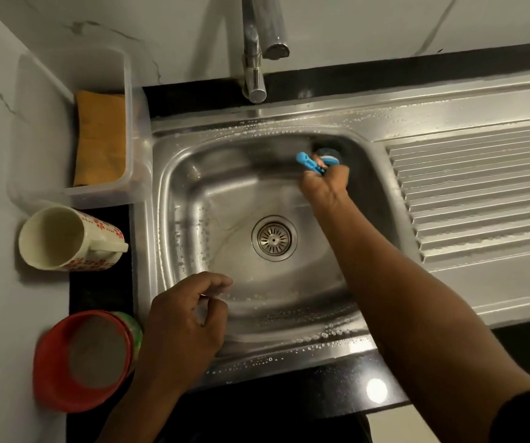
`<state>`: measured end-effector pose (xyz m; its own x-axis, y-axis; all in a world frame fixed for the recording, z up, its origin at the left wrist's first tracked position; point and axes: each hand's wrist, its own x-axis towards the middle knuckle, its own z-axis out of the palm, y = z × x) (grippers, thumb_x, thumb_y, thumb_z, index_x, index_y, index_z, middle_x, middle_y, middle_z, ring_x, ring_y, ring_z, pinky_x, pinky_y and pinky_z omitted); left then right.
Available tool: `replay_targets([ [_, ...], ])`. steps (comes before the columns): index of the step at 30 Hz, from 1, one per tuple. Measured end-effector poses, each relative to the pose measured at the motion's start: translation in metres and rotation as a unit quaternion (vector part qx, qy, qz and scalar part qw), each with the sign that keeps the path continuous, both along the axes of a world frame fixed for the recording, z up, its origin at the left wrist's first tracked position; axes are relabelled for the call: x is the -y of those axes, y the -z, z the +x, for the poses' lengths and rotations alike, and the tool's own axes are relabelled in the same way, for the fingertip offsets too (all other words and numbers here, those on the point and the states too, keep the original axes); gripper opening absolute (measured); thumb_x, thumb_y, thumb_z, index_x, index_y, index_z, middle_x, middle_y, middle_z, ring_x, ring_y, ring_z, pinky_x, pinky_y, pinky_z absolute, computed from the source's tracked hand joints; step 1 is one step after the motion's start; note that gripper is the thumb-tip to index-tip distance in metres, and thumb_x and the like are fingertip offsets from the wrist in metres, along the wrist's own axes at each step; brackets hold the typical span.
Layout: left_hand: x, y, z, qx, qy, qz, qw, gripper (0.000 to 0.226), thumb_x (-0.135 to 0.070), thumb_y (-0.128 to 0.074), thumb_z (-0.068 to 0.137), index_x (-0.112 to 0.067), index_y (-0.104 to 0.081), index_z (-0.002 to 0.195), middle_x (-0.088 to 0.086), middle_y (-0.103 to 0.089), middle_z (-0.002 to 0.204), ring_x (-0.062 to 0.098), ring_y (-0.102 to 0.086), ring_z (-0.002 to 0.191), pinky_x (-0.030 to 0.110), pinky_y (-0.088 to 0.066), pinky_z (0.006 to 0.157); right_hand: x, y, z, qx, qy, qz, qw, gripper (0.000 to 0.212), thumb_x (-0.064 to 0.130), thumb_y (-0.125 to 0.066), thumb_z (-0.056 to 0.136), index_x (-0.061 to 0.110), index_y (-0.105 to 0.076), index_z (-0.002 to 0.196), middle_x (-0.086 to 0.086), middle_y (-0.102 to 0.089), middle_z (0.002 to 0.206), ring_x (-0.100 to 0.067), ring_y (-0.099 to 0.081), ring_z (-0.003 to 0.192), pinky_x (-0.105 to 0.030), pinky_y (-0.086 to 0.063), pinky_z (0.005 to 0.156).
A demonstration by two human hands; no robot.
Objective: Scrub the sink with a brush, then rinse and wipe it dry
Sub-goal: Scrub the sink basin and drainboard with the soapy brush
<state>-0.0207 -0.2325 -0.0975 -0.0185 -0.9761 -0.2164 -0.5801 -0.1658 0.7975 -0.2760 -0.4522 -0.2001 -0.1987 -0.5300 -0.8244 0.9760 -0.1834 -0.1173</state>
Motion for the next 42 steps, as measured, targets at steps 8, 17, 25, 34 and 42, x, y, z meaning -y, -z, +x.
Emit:
replay_targets([
  [8, 0.001, -0.002, 0.003, -0.005, -0.001, -0.004, 1.000, 0.033, 0.005, -0.067, 0.089, -0.021, -0.078, 0.104, -0.020, -0.076, 0.099, -0.004, -0.070, 0.098, 0.008, -0.051, 0.087, 0.004, -0.003, 0.036, -0.009, -0.083, 0.013, 0.996, 0.026, 0.002, -0.043, 0.098, 0.013, -0.042, 0.075, -0.004, -0.042, 0.066, -0.012, -0.040, 0.053, -0.018, -0.041, 0.038],
  [17, 0.007, -0.001, -0.005, 0.002, 0.013, -0.004, 1.000, 0.033, 0.003, -0.068, 0.089, -0.023, -0.079, 0.104, -0.023, -0.075, 0.099, -0.005, -0.070, 0.099, 0.005, -0.049, 0.086, 0.008, -0.022, 0.010, 0.012, -0.032, -0.012, 0.999, 0.027, 0.004, -0.039, 0.099, 0.013, -0.041, 0.074, -0.004, -0.040, 0.067, -0.012, -0.037, 0.053, -0.020, -0.038, 0.048],
  [25, 0.003, 0.002, 0.002, -0.002, -0.008, -0.007, 1.000, 0.032, 0.004, -0.070, 0.089, -0.021, -0.079, 0.104, -0.023, -0.076, 0.097, -0.006, -0.069, 0.099, 0.003, -0.047, 0.085, 0.013, -0.003, 0.036, -0.011, -0.097, 0.049, 0.994, 0.028, 0.004, -0.044, 0.101, 0.011, -0.045, 0.074, -0.006, -0.046, 0.070, -0.015, -0.046, 0.056, -0.022, -0.046, 0.047],
  [34, 0.005, -0.001, -0.001, -0.011, -0.016, -0.007, 1.000, 0.035, 0.004, -0.069, 0.089, -0.025, -0.078, 0.104, -0.027, -0.073, 0.102, -0.003, -0.070, 0.099, 0.005, -0.048, 0.086, 0.011, -0.026, 0.023, 0.000, -0.066, -0.033, 0.997, 0.024, 0.005, -0.039, 0.100, 0.012, -0.042, 0.077, -0.003, -0.039, 0.066, -0.011, -0.036, 0.048, -0.020, -0.036, 0.036],
  [42, -0.005, 0.003, 0.005, -0.007, -0.035, -0.003, 0.999, 0.035, 0.004, -0.067, 0.088, -0.025, -0.078, 0.102, -0.027, -0.074, 0.101, -0.003, -0.070, 0.099, 0.007, -0.050, 0.088, 0.020, 0.002, 0.077, -0.030, -0.158, 0.031, 0.986, 0.033, 0.000, -0.035, 0.098, 0.016, -0.034, 0.070, -0.002, -0.031, 0.067, -0.012, -0.030, 0.052, -0.020, -0.037, 0.039],
])
